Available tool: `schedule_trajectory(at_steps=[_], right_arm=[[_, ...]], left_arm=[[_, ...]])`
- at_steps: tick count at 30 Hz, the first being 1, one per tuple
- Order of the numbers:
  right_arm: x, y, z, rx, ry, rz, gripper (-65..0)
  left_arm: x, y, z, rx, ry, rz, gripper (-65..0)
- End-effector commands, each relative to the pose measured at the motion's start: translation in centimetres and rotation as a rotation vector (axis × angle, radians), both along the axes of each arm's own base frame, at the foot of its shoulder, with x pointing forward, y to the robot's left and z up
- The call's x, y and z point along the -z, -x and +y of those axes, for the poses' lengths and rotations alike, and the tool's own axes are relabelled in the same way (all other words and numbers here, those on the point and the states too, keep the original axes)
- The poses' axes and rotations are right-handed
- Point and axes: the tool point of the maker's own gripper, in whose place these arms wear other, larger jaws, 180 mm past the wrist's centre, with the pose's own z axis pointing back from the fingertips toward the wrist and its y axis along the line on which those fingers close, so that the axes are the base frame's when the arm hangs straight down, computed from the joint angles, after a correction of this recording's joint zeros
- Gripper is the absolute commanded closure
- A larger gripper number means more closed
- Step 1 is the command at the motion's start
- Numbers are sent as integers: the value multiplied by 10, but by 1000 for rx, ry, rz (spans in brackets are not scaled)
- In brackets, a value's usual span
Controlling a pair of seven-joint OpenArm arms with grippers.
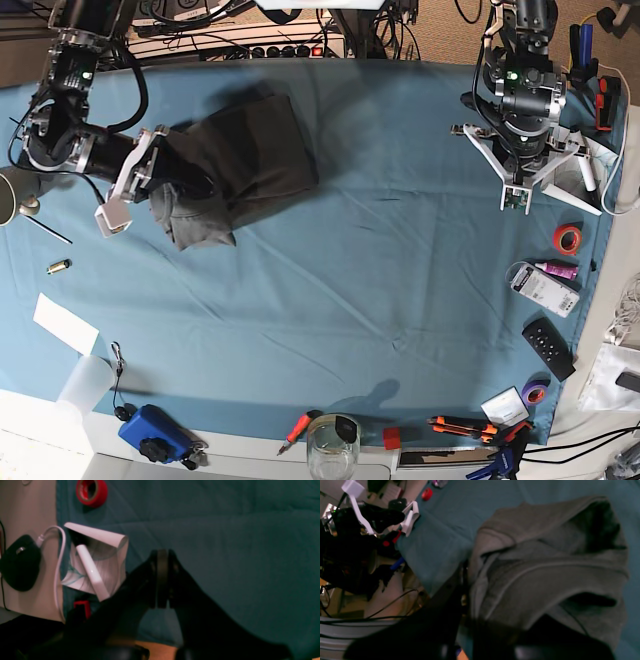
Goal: Fold the T-shirt properly
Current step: 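Grasp the loose end with the right gripper and fold it over the stack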
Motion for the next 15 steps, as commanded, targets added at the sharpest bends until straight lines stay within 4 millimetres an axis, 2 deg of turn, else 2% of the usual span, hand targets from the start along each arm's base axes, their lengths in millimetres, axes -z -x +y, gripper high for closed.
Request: schedule_trajectory(at_steps=[1,10,15], right_arm=[[-16,-4,1,0,-31,-50,0],[-14,6,5,-18,-19,-41,0],[-13,17,17,-59,-15,-33,0]], left_arm=[[-9,-4,2,3,-11,-37,0],[-9,-5,1,6,-11,-42,0],[-10,-6,1,7,-11,-48,0]])
